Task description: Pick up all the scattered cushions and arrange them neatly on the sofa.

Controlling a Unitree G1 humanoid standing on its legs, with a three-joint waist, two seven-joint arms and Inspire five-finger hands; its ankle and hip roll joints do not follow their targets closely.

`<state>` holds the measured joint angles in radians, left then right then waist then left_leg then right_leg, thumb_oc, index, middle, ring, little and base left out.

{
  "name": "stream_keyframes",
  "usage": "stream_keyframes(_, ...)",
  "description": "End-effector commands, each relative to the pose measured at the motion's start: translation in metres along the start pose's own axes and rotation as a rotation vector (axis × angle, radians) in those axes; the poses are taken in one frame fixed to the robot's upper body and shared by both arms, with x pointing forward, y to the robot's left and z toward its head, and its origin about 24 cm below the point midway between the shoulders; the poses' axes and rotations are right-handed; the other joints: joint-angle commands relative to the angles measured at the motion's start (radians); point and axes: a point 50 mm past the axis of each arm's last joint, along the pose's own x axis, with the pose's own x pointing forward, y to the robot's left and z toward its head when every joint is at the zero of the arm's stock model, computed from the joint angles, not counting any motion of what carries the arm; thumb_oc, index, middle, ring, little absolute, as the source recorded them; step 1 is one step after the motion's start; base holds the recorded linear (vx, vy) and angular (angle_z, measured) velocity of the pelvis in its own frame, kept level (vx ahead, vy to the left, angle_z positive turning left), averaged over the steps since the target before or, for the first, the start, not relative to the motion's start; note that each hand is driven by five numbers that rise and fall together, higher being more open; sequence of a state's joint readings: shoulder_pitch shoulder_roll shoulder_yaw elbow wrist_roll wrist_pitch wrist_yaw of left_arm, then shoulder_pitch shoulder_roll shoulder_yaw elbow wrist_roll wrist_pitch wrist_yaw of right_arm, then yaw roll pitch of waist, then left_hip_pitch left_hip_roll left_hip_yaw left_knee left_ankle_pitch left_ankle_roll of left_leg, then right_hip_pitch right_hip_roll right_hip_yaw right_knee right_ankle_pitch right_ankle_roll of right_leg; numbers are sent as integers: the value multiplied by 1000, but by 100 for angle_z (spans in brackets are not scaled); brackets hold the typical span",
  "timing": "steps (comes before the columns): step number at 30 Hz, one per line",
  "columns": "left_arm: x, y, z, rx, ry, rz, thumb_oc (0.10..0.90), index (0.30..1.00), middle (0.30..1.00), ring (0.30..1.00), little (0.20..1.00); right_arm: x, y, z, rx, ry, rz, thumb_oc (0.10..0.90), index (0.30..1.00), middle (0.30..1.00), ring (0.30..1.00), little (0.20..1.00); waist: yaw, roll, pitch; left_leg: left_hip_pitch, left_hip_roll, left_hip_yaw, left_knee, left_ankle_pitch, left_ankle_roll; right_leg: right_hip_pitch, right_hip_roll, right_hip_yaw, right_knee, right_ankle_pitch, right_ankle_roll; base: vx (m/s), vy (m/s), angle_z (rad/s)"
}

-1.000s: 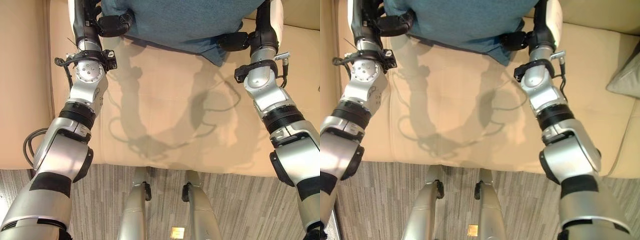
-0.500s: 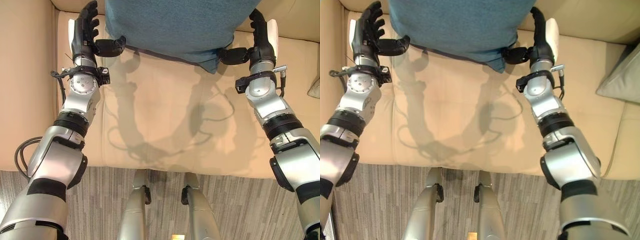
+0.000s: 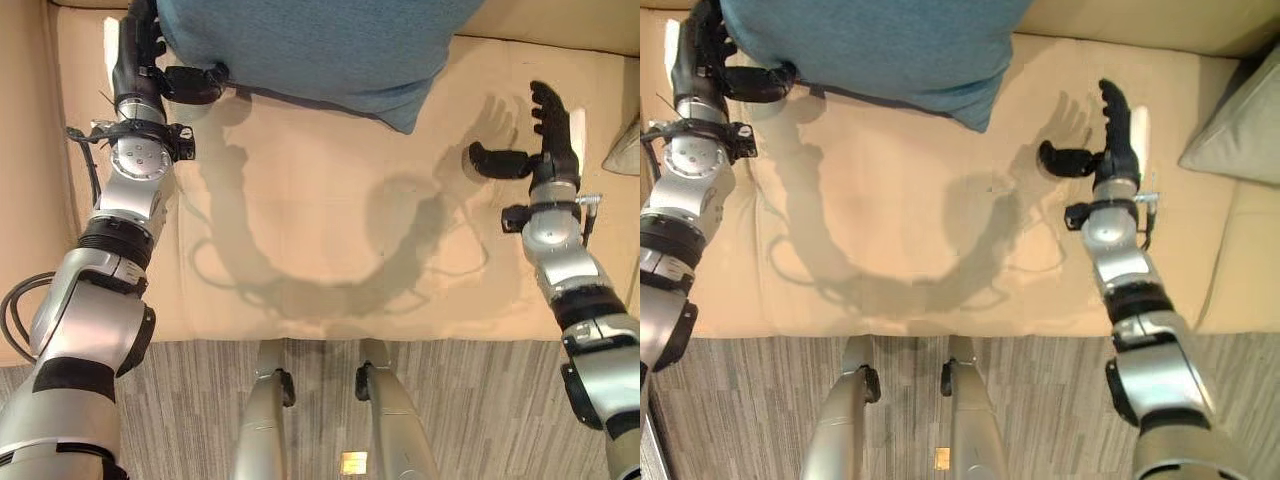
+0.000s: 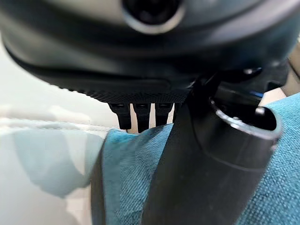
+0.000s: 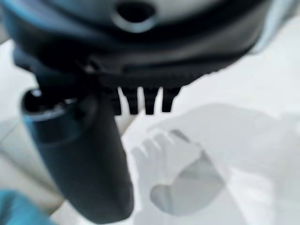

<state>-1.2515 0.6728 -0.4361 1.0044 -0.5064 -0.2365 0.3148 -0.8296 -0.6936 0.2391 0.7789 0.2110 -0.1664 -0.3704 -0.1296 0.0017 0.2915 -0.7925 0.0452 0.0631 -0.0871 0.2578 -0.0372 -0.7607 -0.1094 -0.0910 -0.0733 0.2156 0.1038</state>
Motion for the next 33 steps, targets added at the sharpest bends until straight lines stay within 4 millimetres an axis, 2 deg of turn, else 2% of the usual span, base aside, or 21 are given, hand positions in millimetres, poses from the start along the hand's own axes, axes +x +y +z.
stream_keyframes(1,12,15,46,-25,-191,72,499,448,448,448,448,-1,-16,1,111,-45,-89,800,900,900,900,900,-13,-19,-55,12,-24,13,0,-108,-69,14,-8,8,-14,-64,105,46,67,-8)
stream_keyframes(2,12,14,46,-24,-191,70,400,300,300,300,300,-1,-16,0,112,-43,-89,800,900,900,900,900,-12,-20,-57,11,-24,13,0,-108,-69,13,-8,8,-14,-64,105,51,63,-8)
stream_keyframes(5,10,9,48,-42,-204,46,400,300,300,300,300,-19,-10,-25,154,25,-84,800,900,900,900,900,-26,-15,-58,3,-25,17,0,-114,-65,3,-11,10,-14,-66,107,30,37,-5)
stream_keyframes(6,10,9,47,-41,-203,45,400,300,300,300,300,-19,-10,-25,153,27,-84,800,900,900,900,900,-25,-15,-60,3,-25,17,0,-114,-65,3,-11,10,-14,-66,107,0,0,0)
stream_keyframes(8,9,1,52,-75,-223,24,400,300,300,300,300,-30,-7,-40,198,69,-98,800,900,900,900,900,-31,-13,-62,-1,-27,17,0,-120,-61,-1,-10,12,-14,-68,106,14,8,2)
stream_keyframes(14,3,-15,53,-125,-238,-25,400,300,300,300,300,-48,-1,-58,229,120,-93,800,900,900,900,900,-34,-12,-70,-3,-28,13,0,-127,-59,-7,-9,10,-14,-68,105,0,0,0)
stream_keyframes(28,-10,-39,74,-247,-336,-150,400,300,300,300,300,-56,10,-54,208,86,-24,800,900,900,900,900,-23,-8,-67,6,-22,8,0,-127,-62,-3,-3,0,-14,-65,103,-6,-13,0)
stream_keyframes(33,-16,-43,75,-247,-360,-178,400,300,300,300,300,-59,13,-55,201,87,-8,800,900,900,900,900,-18,-9,-61,4,-19,5,0,-125,-64,-3,0,-6,-14,-66,101,-9,-13,0)
